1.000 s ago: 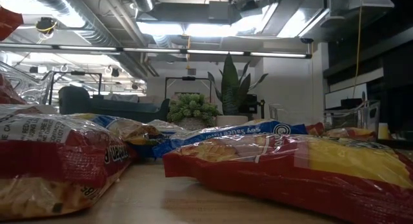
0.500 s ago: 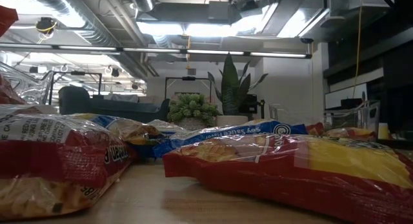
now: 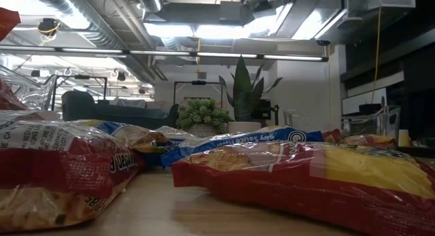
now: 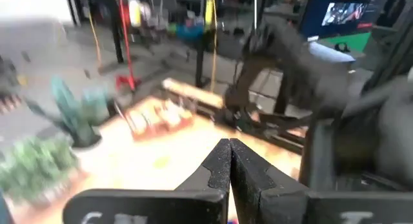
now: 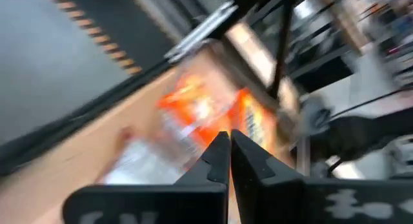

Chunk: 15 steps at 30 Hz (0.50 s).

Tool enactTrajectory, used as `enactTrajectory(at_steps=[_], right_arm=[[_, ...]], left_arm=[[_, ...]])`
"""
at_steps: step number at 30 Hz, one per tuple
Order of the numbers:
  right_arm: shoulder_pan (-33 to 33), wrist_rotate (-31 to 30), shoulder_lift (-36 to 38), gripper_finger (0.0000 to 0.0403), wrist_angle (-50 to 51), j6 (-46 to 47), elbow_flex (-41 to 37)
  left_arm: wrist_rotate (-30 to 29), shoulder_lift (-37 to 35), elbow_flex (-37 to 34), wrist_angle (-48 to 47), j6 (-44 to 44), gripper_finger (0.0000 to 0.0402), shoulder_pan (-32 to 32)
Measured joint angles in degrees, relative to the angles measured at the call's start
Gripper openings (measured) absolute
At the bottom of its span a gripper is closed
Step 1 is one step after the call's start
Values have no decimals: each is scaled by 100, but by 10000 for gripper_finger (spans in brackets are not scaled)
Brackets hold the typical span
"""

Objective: Sort Maruchan noodles
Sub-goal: Put the orange noodle pack into the bottom transparent bin

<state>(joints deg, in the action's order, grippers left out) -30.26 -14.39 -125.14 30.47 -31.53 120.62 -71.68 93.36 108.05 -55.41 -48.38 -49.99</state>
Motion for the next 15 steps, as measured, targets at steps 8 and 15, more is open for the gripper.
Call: enactTrajectory(at_steps=[8,15], right_arm=[[-513,42,1088,2,2494,1273,-9],[-863,218,1317,3,3318,2225,-38]], left_arm=[[986,26,-401,-1359,-2235,0,-40],[1985,35,-1327,-1360,-2412,11,-40]])
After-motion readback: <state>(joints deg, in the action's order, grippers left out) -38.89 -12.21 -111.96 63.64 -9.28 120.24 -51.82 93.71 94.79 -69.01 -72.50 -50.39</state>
